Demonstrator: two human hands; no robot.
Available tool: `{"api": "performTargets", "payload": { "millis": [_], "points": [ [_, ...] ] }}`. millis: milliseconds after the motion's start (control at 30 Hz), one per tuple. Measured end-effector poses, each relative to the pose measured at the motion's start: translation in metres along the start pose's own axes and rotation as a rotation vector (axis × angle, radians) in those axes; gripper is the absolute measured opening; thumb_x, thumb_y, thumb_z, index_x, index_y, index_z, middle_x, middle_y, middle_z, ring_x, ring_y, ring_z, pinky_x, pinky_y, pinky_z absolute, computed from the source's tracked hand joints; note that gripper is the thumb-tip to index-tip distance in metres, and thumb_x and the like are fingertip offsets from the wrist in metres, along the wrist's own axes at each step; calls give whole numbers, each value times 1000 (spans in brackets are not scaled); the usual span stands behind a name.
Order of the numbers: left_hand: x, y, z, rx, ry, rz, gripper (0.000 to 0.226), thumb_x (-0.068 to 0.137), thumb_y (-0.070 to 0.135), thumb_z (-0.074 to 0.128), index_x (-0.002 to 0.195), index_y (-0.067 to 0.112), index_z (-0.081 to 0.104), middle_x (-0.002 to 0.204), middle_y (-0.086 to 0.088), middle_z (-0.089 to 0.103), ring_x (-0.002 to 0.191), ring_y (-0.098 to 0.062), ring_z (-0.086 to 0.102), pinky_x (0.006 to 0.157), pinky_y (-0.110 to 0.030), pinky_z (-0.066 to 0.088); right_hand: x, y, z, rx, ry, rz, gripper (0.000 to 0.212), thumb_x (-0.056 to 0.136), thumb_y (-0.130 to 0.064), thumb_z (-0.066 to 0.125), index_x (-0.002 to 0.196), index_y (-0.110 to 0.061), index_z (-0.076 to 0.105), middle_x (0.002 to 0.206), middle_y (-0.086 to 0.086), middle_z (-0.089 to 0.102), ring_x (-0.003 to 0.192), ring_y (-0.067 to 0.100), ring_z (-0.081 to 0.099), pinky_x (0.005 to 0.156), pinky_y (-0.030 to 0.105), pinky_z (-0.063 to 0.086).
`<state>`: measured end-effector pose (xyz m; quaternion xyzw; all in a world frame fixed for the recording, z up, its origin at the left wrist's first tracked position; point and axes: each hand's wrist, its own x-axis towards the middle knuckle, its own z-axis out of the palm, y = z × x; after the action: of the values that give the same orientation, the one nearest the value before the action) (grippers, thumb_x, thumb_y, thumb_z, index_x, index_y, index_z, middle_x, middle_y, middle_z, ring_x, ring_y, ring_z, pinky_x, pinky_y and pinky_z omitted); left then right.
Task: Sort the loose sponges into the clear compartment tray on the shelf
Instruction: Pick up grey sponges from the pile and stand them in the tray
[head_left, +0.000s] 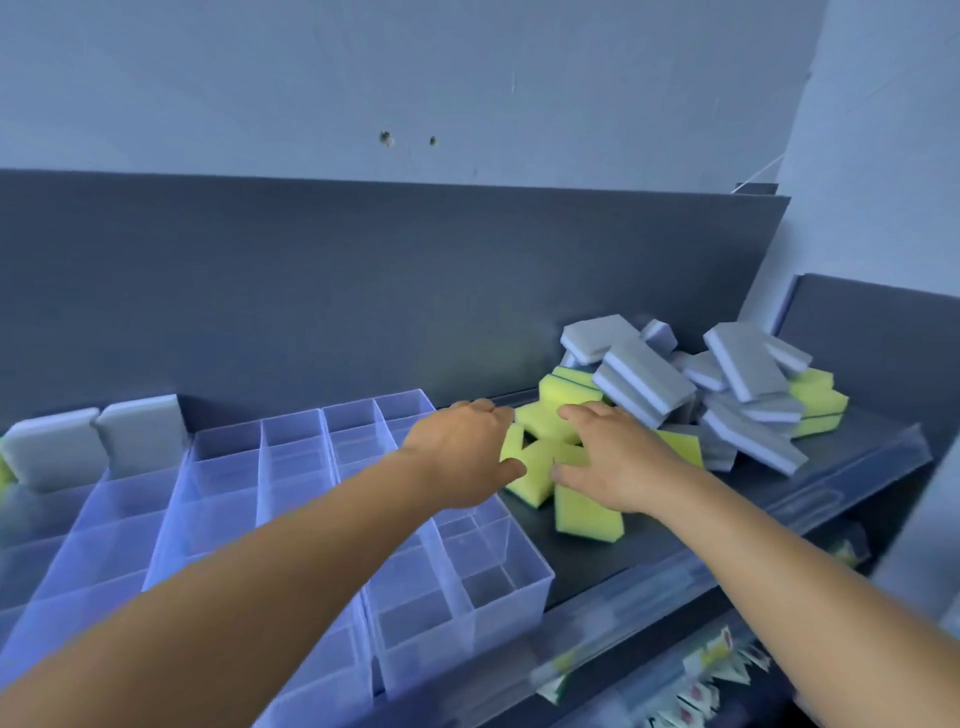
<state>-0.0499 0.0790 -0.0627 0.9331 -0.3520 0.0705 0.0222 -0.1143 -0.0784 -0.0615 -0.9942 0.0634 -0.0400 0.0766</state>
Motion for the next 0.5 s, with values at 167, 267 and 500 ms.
{"api": "performTargets", "payload": {
  "millis": [167,267,500],
  "points": [
    [29,30,18,10,-55,-54,46,93,43,49,128,15,45,129,-5,51,118,-27,50,80,-35,41,2,38,6,-1,-144,-19,82,82,-48,62,148,-21,22,152,2,30,137,23,30,106,36,37],
    [42,38,28,22,-121,-93,48,93,44,47,132,16,44,132,-5,51,119,-27,51,80,-35,42,9,52,13,-8,-197,-40,84,83,-49,60,150,-21,16,153,3,28,137,25,29,106,36,36],
    [55,46,41,46,-248,-162,41,97,39,43,125,12,56,123,-11,57,110,-29,56,76,-33,42,25,56,21,-27,-211,-18,67,87,-44,54,142,-14,29,140,9,41,130,28,34,99,36,38]
  ]
}}
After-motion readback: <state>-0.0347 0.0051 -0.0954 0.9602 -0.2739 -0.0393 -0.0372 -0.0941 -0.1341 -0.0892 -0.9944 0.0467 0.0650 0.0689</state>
